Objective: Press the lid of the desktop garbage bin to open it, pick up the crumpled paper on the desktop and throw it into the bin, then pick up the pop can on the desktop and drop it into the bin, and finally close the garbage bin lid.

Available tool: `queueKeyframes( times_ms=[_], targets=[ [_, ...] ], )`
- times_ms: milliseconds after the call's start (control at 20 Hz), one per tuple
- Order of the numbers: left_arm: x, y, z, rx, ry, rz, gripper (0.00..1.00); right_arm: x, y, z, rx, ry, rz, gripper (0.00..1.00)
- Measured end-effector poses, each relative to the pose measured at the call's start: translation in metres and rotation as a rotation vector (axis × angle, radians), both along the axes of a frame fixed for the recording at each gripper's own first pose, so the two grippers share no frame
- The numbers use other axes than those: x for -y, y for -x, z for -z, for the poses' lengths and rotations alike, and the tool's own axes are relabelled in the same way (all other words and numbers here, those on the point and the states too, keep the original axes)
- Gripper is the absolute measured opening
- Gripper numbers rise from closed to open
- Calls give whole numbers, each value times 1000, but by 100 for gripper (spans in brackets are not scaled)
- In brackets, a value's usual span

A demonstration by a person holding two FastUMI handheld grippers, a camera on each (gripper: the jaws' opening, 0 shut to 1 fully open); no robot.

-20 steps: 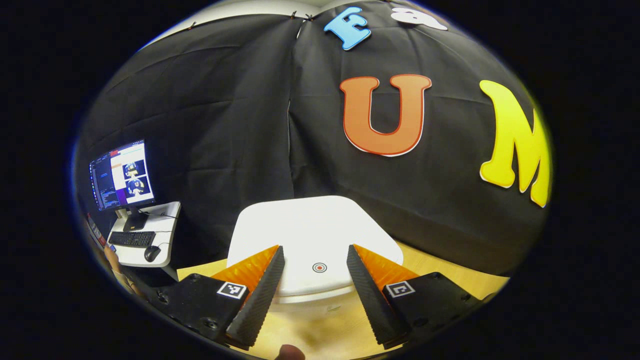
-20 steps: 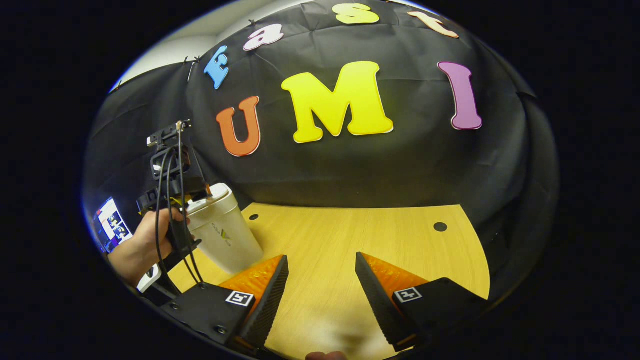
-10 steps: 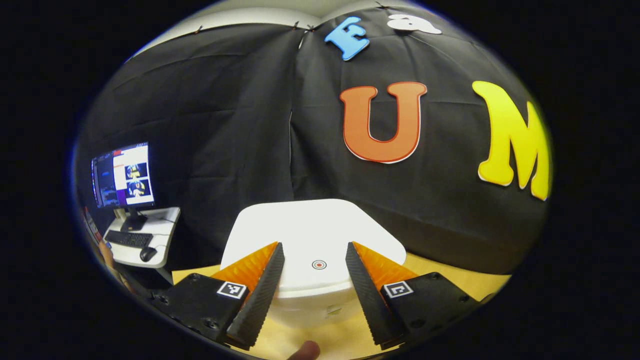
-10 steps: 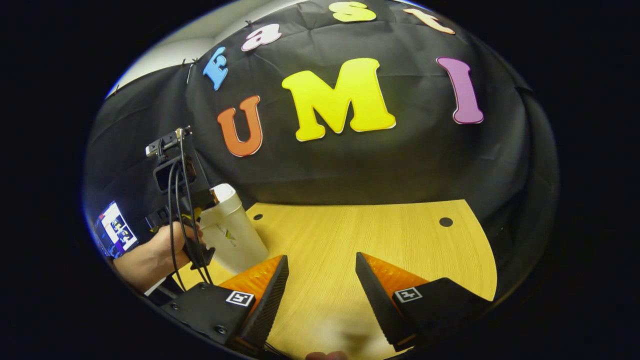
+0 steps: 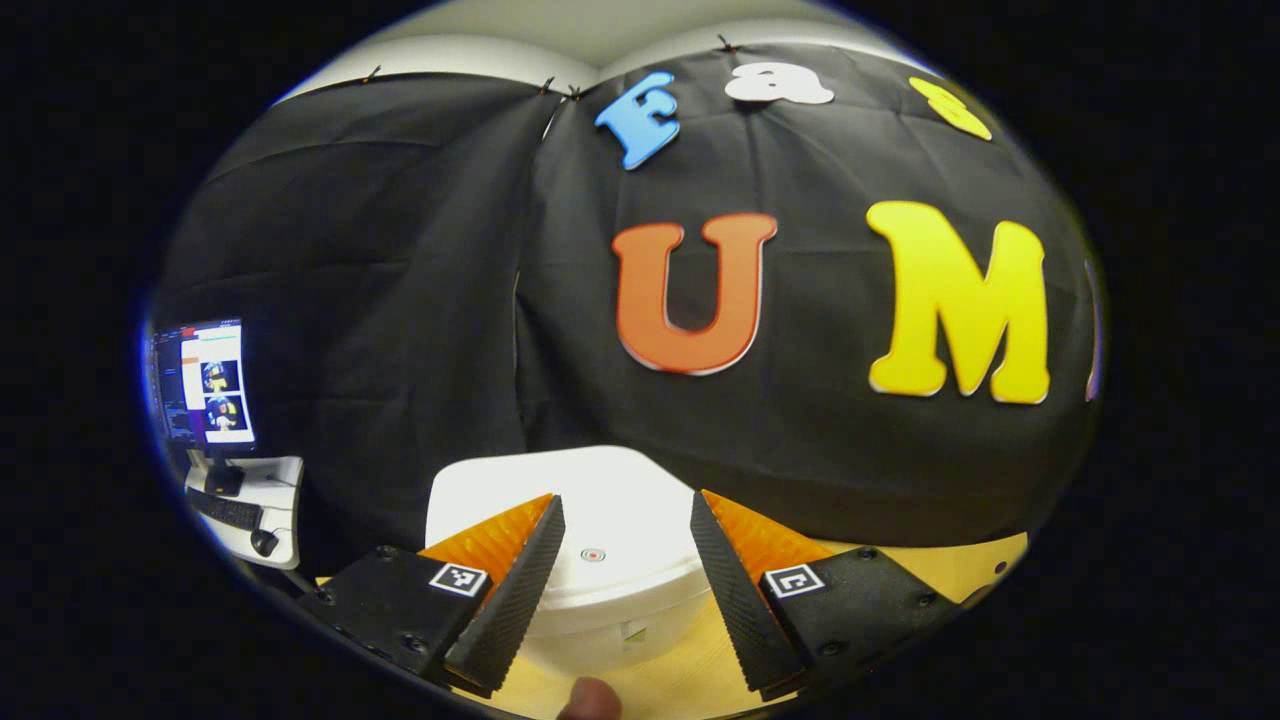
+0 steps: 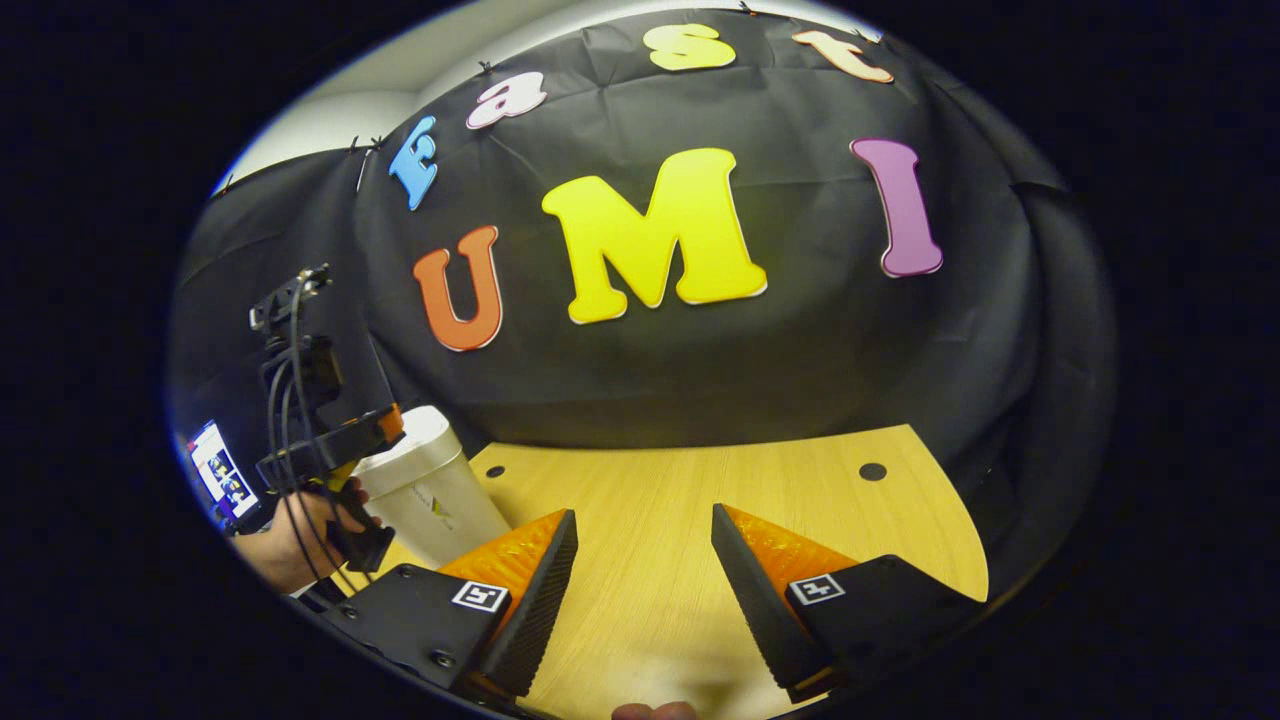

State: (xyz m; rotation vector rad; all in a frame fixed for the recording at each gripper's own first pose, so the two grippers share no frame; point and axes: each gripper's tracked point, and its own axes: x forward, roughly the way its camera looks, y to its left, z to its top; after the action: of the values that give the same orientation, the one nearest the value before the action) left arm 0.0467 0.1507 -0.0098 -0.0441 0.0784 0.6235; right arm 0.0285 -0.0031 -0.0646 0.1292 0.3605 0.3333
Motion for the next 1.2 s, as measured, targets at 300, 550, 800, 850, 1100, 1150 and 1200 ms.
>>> queueKeyframes(
  times_ms=[300,550,800,850,1100,1150,1200],
  targets=[
    [92,4,-52,75,-59,442,87,19,-10,-65,285,98,181,86],
    [127,4,-64,102,-45,582,89,-6,10,-91,404,131,169,86],
    [136,8,-64,96,-42,630,91,-23,17,-92,416,135,155,86],
    [136,8,-63,93,-40,632,92,-23,18,-93,417,133,157,86],
    [136,12,-57,65,-26,630,94,-26,21,-92,412,128,167,83],
    [136,12,-56,67,-25,628,96,-26,22,-93,413,126,165,83],
    [136,13,-56,69,-25,625,95,-28,23,-94,413,124,160,87]
  ],
)
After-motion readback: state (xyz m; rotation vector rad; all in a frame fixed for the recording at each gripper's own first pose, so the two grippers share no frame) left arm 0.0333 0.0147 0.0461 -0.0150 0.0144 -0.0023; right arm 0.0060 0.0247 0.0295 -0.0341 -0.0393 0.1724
